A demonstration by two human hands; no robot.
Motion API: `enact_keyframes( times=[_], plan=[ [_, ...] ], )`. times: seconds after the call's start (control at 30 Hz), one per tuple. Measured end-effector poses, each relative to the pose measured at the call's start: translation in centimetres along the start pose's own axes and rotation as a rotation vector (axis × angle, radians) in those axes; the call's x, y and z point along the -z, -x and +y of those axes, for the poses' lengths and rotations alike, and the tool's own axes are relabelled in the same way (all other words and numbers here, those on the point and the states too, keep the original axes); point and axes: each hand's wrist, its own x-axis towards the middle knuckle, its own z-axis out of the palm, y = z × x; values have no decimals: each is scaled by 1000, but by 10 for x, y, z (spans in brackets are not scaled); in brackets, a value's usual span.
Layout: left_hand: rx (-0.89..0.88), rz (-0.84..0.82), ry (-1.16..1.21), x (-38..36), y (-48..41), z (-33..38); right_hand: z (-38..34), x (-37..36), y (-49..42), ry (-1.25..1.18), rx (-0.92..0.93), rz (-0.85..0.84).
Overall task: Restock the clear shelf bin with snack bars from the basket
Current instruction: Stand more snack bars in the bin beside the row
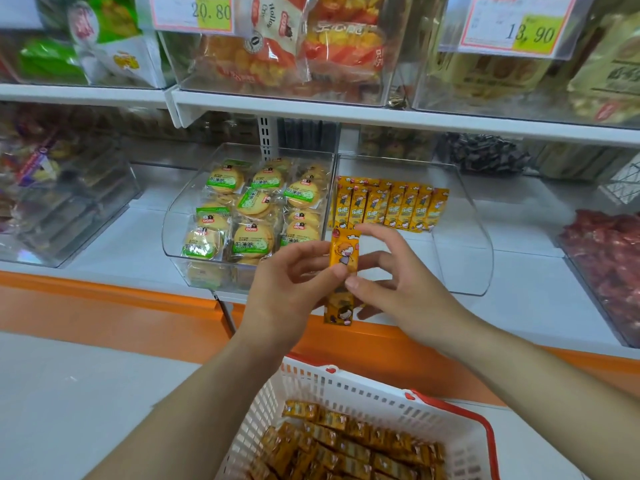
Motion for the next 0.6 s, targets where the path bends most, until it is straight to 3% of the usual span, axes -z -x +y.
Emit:
enact_keyframes(
  times=[0.13, 0.23, 0.37, 0.6],
  plan=[
    [-53, -1, -150, -1, -8, -1, 1, 12, -8, 46, 61, 9],
    [-154, 54, -492, 2, -19, -3, 5, 35, -30, 28, 56, 183],
    [-205, 101, -926, 11, -29, -17, 31, 77, -86, 252, 22, 345],
    [-189, 60, -1087, 9, -40, -39, 88, 102, -177, 631, -113, 451]
  ],
)
